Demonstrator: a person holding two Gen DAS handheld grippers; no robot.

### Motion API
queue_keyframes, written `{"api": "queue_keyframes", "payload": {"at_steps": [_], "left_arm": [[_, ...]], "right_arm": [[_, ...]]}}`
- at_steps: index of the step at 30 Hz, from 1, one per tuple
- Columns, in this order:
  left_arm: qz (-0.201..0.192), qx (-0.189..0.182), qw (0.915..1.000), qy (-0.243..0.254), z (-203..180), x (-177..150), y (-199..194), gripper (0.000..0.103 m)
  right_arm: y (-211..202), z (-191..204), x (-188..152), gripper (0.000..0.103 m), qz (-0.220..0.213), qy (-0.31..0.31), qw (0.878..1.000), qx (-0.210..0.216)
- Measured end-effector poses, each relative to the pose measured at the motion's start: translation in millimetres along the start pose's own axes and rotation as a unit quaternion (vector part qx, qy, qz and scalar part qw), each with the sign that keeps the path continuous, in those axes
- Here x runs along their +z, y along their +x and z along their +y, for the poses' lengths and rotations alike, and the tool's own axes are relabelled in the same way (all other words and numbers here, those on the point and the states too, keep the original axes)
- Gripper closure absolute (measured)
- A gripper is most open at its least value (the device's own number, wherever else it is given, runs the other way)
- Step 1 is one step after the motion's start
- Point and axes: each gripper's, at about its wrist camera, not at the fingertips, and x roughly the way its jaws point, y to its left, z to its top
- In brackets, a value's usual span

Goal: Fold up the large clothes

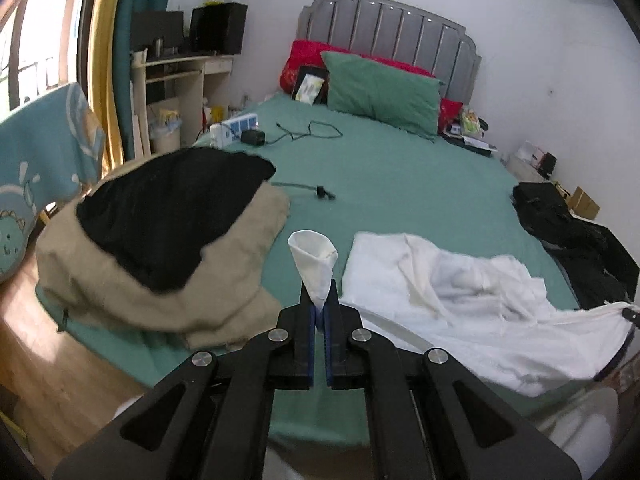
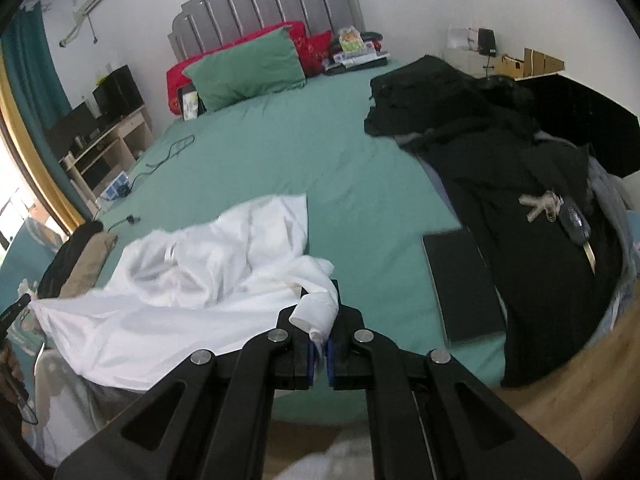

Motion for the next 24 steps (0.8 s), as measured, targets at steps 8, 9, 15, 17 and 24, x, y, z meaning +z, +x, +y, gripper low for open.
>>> {"api": "queue_keyframes", "payload": {"at_steps": [8, 9, 15, 17, 24], "left_arm": [[-0.022, 0.005, 0.9998, -0.003, -11, 36, 49, 0.099], [-0.024, 0.006, 0.9997, -0.005, -12, 42, 58, 0.099], [-0.018, 0.007, 0.9997, -0.016, -17, 67, 113, 0.099], [-0.010, 0.009, 0.9997, -0.020, -18, 74, 135, 0.099], [0.021, 0.024, 0.9991, -0.029, -23, 83, 212, 0.099]], "right_arm": [[49, 0, 52, 0.099, -0.023, 0.005, 1.000, 0.009], [56, 0, 57, 0.099, -0.023, 0.005, 1.000, 0.011], [106, -6, 91, 0.099, -0.021, 0.022, 0.999, 0.023], [126, -6, 102, 0.099, -0.018, 0.021, 0.999, 0.025], [196, -4, 122, 0.099, 0.005, 0.008, 1.000, 0.021]]}}
